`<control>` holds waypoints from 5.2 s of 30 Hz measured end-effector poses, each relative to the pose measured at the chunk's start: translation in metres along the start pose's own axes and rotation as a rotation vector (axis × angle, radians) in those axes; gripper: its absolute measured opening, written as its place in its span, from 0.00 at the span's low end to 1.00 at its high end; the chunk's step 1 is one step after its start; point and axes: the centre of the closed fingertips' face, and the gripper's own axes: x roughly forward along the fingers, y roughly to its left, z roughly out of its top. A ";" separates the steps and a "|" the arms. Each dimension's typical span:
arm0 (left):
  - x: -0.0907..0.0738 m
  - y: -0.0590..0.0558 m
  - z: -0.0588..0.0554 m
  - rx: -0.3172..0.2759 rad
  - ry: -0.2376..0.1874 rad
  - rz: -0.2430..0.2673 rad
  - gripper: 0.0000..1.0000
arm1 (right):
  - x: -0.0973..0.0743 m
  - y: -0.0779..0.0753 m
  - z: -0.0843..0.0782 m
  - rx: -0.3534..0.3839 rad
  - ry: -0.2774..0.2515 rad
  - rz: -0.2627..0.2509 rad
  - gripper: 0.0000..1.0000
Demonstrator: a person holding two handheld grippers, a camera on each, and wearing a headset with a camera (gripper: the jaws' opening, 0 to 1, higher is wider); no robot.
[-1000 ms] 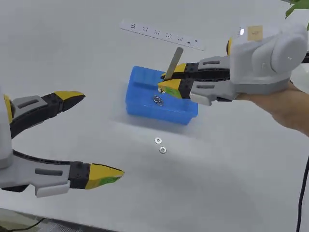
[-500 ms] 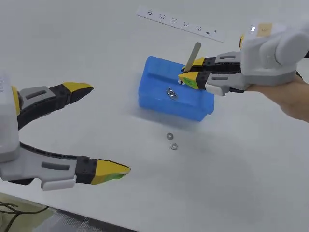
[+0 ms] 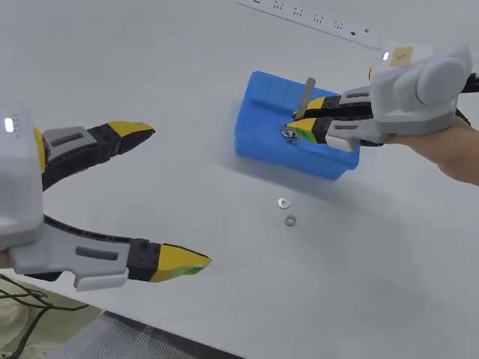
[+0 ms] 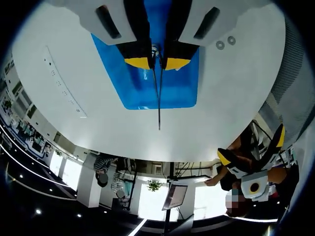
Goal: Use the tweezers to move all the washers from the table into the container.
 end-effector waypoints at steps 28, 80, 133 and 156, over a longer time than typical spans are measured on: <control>0.022 0.013 0.032 0.021 -0.081 -0.007 0.99 | -0.011 0.003 0.017 -0.015 -0.037 -0.009 0.08; 0.130 0.017 0.114 0.325 -0.129 -0.363 0.05 | -0.024 0.020 0.033 -0.094 -0.071 0.021 0.11; 0.082 -0.035 0.091 0.374 -0.120 -0.354 0.05 | -0.106 0.130 -0.013 0.180 -0.138 -0.133 0.86; 0.105 -0.064 0.061 0.356 -0.094 -0.399 0.05 | -0.108 0.163 -0.040 0.243 -0.119 -0.082 1.00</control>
